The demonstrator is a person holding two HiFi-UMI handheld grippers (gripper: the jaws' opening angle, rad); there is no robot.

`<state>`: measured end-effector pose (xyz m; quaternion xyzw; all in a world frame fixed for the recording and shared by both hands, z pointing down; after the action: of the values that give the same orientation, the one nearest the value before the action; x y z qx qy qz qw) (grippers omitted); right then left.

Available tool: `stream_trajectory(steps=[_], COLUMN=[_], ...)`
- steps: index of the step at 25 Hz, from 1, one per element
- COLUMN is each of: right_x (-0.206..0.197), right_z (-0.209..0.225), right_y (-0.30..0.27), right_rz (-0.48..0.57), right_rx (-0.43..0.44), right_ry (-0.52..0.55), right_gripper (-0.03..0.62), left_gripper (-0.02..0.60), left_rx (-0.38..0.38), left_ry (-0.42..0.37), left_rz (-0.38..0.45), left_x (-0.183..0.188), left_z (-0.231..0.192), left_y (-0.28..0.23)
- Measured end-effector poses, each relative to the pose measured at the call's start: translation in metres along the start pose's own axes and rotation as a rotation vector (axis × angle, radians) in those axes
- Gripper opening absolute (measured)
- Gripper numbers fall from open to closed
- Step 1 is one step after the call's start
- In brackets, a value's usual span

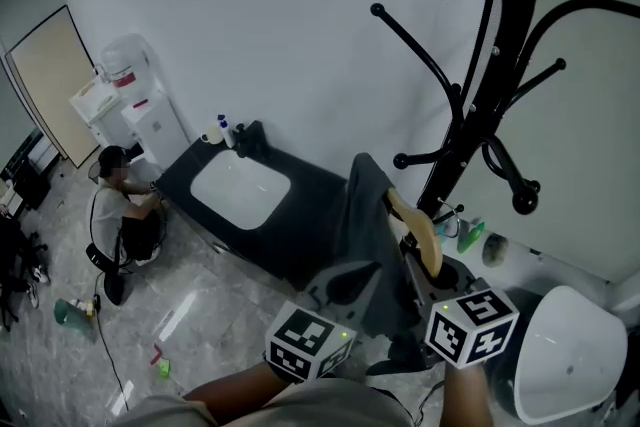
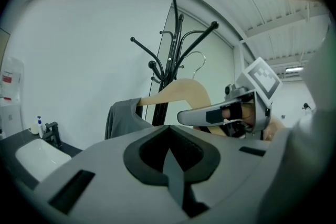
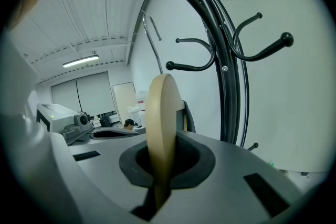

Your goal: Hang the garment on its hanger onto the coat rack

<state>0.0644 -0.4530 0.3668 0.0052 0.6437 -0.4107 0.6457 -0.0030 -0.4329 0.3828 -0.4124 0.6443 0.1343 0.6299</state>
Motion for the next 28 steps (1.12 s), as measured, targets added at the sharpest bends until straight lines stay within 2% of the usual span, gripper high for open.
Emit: stream_trajectory(steps=[8, 19, 28], right_x=[0.028, 0.019, 0.018], right_z=[0.031, 0.072, 0.081], right_y=[-0.053, -0.107, -0.110], right_rz=[-0.020, -0.097, -0.102], right_rx=[-0.038, 0.024, 0.051], right_ry=[-0.024, -0.042, -0.010], right_gripper=[0.014, 0.014, 0.015], left_gripper=[0.006, 0.006, 0.006], left_rx=[-0.045, 0.006, 0.021], left_ry=[0.004, 0.037, 0.050], left_rz=[-0.008, -0.018, -0.031], left_x=[0.012, 0.015, 0.018], left_z=[-0.038, -0.055, -0.050], left_y=[-0.027, -0.055, -0.073])
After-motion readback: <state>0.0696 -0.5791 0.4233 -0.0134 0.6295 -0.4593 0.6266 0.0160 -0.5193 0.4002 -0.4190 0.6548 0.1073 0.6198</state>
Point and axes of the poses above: the fingertips, and each gripper's own axes: y backward along the fingers, z to its right, x out of its top, the point moved 2 cm from there along y, backward along the fingers, and after that the axes turned 13 degrees about -z, right-handed, at the moved point
